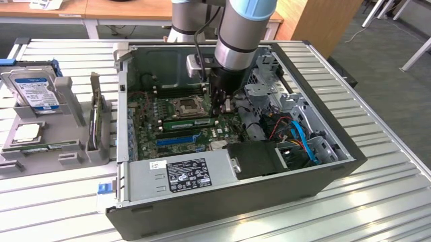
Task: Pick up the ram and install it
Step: 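Press down the ram until it locks into place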
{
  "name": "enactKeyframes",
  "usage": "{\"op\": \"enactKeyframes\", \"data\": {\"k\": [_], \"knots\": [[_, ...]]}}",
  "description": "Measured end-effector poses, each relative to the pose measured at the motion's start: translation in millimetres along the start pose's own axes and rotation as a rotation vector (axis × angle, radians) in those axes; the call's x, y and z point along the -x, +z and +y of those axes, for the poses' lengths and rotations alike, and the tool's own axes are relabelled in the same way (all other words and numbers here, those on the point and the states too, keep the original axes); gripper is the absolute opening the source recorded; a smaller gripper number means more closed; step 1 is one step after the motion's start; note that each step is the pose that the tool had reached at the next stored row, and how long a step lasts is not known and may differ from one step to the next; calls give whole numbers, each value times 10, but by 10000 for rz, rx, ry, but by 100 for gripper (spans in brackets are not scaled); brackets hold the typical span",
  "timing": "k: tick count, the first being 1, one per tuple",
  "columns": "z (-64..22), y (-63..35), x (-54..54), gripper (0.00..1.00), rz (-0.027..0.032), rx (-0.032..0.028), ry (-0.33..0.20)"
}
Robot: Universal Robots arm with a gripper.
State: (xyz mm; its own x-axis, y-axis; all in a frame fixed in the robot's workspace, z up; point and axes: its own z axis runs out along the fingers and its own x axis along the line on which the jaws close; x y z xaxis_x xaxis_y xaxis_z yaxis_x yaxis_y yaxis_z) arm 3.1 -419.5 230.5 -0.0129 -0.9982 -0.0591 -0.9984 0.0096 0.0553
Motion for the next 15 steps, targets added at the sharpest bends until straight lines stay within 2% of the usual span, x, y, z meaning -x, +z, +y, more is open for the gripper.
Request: {"op": "enactKeyframes", "data": {"k": [15], "knots": [[-3, 52, -3, 10, 0, 0, 0]]}}
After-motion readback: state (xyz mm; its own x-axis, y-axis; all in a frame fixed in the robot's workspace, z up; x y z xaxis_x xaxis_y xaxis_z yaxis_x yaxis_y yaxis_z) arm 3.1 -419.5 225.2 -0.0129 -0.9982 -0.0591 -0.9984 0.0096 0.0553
